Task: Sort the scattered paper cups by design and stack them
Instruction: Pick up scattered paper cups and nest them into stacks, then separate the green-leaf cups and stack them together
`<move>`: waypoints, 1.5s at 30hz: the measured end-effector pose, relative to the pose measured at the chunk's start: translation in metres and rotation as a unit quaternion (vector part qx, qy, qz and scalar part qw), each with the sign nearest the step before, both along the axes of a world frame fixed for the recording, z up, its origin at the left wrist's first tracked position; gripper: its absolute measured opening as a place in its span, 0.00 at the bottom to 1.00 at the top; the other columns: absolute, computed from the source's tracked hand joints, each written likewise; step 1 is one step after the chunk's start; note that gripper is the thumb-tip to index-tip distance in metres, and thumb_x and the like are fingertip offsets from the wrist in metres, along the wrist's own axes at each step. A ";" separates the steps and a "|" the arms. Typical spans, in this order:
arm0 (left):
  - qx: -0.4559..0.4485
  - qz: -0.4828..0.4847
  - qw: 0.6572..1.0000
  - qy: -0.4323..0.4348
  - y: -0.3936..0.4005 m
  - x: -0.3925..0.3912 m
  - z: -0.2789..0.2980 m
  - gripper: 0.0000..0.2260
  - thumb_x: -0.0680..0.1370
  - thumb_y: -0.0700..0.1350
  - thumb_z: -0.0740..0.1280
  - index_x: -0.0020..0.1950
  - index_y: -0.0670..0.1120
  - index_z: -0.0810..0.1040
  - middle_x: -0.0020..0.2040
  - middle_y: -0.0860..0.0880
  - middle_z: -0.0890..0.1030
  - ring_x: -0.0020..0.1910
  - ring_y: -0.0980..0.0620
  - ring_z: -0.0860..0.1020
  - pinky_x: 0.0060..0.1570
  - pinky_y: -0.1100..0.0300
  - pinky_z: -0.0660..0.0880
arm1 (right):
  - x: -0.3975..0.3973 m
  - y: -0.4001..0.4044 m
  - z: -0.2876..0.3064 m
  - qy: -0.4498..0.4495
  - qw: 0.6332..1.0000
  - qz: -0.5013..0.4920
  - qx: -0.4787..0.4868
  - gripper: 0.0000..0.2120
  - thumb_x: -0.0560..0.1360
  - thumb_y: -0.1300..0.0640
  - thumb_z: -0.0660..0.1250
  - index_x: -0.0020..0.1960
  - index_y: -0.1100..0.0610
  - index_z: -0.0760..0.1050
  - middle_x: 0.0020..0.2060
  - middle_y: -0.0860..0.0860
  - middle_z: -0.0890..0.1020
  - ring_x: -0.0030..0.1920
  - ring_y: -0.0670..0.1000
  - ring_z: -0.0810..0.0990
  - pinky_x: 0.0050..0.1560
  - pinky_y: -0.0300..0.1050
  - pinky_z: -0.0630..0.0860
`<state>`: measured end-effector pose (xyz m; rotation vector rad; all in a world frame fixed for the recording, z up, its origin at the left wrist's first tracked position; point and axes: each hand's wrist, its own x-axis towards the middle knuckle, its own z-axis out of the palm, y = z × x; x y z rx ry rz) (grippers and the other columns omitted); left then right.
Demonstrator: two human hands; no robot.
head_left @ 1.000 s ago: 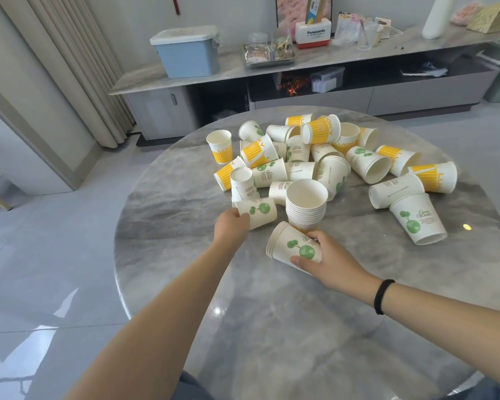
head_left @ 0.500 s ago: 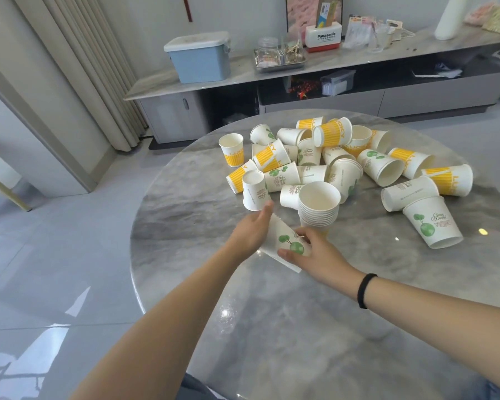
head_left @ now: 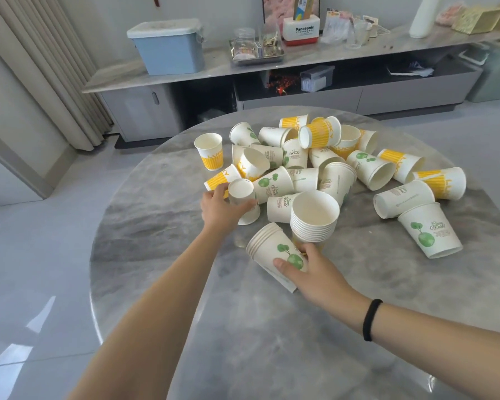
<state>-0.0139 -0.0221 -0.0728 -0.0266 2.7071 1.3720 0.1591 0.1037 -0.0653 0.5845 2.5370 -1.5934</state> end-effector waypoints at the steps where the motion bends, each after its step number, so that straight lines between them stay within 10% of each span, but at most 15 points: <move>1: 0.001 -0.016 1.000 0.005 -0.002 0.002 0.002 0.31 0.68 0.53 0.75 0.67 0.49 0.69 0.64 0.47 0.69 0.66 0.47 0.69 0.65 0.49 0.69 | 0.001 0.001 0.000 -0.001 1.000 0.001 0.008 0.23 0.73 0.46 0.67 0.62 0.55 0.66 0.50 0.46 0.76 0.44 0.44 0.76 0.33 0.27 0.69; 7: -0.026 -0.218 0.976 -0.003 -0.043 0.036 0.034 0.25 0.69 0.44 0.75 0.64 0.52 0.72 0.55 0.53 0.76 0.57 0.53 0.74 0.50 0.65 0.67 | 0.006 0.004 0.001 0.018 0.998 0.017 0.059 0.23 0.72 0.47 0.69 0.61 0.55 0.65 0.56 0.51 0.76 0.49 0.49 0.76 0.39 0.35 0.70; 14: -0.066 -0.374 0.915 -0.135 -0.072 0.057 0.047 0.30 0.71 0.51 0.72 0.71 0.62 0.66 0.71 0.59 0.68 0.70 0.57 0.65 0.70 0.59 0.61 | 0.018 -0.001 0.003 0.067 0.983 0.069 0.154 0.26 0.68 0.49 0.73 0.62 0.53 0.68 0.55 0.49 0.73 0.57 0.51 0.74 0.54 0.47 0.74; 24: 0.153 -0.250 0.916 -0.273 -0.015 0.114 0.044 0.24 0.76 0.30 0.55 0.72 0.43 0.67 0.66 0.49 0.69 0.65 0.54 0.65 0.70 0.58 0.61 | 0.038 0.019 0.010 0.011 0.966 0.149 0.211 0.33 0.65 0.47 0.73 0.66 0.52 0.67 0.62 0.49 0.72 0.61 0.50 0.73 0.59 0.45 0.72; 30: 0.230 -0.252 0.887 -0.311 0.042 0.162 0.044 0.22 0.76 0.29 0.53 0.66 0.45 0.71 0.62 0.47 0.70 0.61 0.53 0.67 0.61 0.58 0.66 | 0.065 0.069 0.024 -0.121 0.947 0.216 0.205 0.30 0.62 0.49 0.76 0.61 0.53 0.70 0.52 0.51 0.72 0.49 0.50 0.76 0.43 0.37 0.71; 45: 0.029 -0.268 0.963 -0.028 0.211 0.169 0.046 0.18 0.78 0.38 0.57 0.66 0.45 0.74 0.68 0.46 0.74 0.68 0.48 0.70 0.68 0.55 0.67 | 0.109 0.201 0.043 -0.166 0.978 -0.009 0.123 0.17 0.65 0.48 0.69 0.50 0.54 0.69 0.38 0.48 0.77 0.35 0.48 0.77 0.27 0.40 0.73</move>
